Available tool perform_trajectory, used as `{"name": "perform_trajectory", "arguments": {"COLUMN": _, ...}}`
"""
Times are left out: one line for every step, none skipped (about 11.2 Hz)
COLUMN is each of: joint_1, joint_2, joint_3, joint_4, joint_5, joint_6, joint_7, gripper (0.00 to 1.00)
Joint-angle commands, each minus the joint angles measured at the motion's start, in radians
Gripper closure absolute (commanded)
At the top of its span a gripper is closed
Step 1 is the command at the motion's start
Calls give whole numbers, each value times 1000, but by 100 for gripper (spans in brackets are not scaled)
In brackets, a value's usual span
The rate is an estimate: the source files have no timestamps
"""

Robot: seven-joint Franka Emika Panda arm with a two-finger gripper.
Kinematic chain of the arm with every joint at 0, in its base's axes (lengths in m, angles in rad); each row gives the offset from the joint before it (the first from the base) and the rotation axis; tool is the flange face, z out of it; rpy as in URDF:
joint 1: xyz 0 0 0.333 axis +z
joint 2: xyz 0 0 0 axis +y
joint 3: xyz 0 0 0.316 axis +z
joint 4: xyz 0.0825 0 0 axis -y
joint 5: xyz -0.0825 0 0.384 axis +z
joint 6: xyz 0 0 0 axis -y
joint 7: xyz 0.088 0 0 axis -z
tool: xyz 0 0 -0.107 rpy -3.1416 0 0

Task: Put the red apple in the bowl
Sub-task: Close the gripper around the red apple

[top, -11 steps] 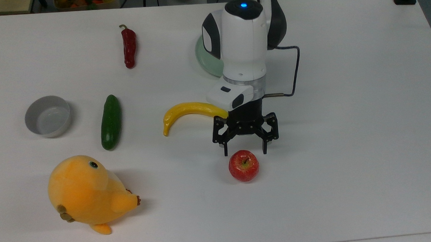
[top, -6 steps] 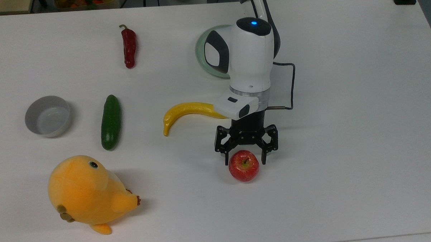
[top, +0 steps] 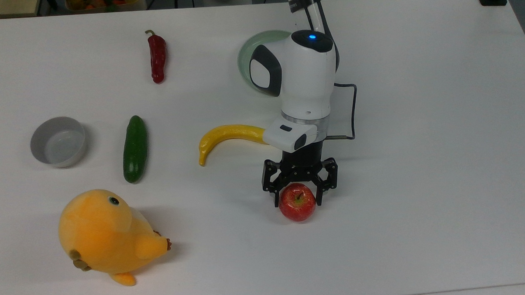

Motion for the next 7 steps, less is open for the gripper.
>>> {"name": "perform_trajectory", "arguments": {"joint_1": 10, "joint_2": 13, "joint_3": -8, "joint_4": 17, "joint_5": -35, "joint_6": 10, "joint_7": 28, "gripper": 35}}
{"name": "perform_trajectory", "arguments": {"joint_1": 10, "joint_2": 13, "joint_3": -8, "joint_4": 15, "joint_5": -38, "joint_6": 8, "joint_7": 28, "gripper": 52}}
{"name": "perform_trajectory", "arguments": {"joint_1": 10, "joint_2": 13, "joint_3": -8, "joint_4": 15, "joint_5": -40, "joint_6": 8, "joint_7": 28, "gripper": 64}}
{"name": "perform_trajectory", "arguments": {"joint_1": 8, "joint_2": 13, "joint_3": -8, "joint_4": 14, "joint_5": -40, "joint_6": 8, "joint_7": 28, "gripper": 73}}
{"name": "perform_trajectory", "arguments": {"joint_1": 8, "joint_2": 13, "joint_3": -8, "joint_4": 14, "joint_5": -40, "joint_6": 8, "joint_7": 28, "gripper": 79}}
{"name": "perform_trajectory", "arguments": {"joint_1": 8, "joint_2": 12, "joint_3": -7, "joint_4": 14, "joint_5": -40, "joint_6": 8, "joint_7": 26, "gripper": 80}}
{"name": "perform_trajectory", "arguments": {"joint_1": 8, "joint_2": -3, "joint_3": -7, "joint_4": 12, "joint_5": -37, "joint_6": 2, "joint_7": 28, "gripper": 80}}
